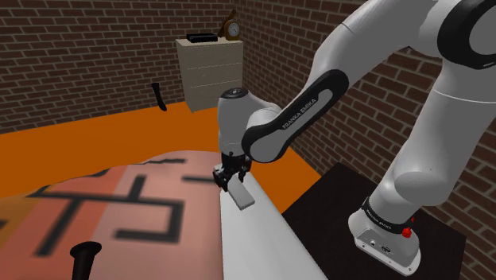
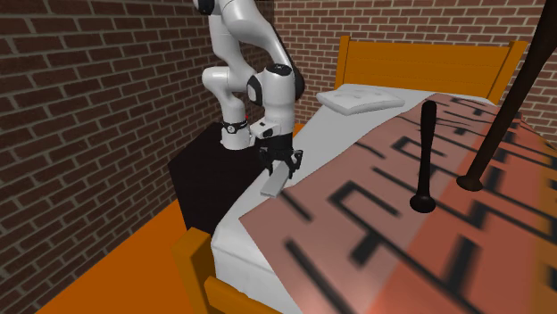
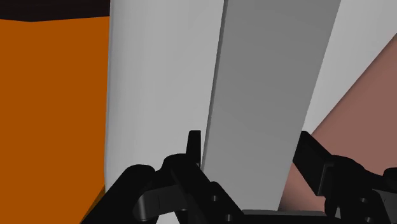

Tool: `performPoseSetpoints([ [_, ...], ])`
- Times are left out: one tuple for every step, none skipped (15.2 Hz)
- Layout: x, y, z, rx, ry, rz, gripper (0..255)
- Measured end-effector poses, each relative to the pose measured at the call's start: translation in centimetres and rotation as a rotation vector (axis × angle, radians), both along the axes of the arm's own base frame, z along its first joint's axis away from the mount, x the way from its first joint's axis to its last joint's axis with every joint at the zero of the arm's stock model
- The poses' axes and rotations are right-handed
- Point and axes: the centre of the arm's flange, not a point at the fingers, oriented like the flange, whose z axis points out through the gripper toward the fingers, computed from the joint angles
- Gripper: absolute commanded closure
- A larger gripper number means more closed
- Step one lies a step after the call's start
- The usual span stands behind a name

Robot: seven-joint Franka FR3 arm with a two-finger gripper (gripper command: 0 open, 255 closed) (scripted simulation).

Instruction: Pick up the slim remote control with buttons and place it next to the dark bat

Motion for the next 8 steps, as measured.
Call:
performPoseSetpoints([
  [0.1,0.0,0.4,0.0,0.0,0.0,255],
  [0.2,0.0,0.9,0.0,0.0,0.0,255],
  [0.1,0.0,1.5,0.0,0.0,0.0,255],
  [0.0,0.1,2.1,0.0,0.0,0.0,255],
  [0.0,0.1,2.7,0.0,0.0,0.0,255],
  [0.1,0.1,3.1,0.0,0.0,0.0,255],
  [0.1,0.2,3.6,0.0,0.0,0.0,255],
  [0.0,0.1,4.1,0.0,0.0,0.0,255],
])
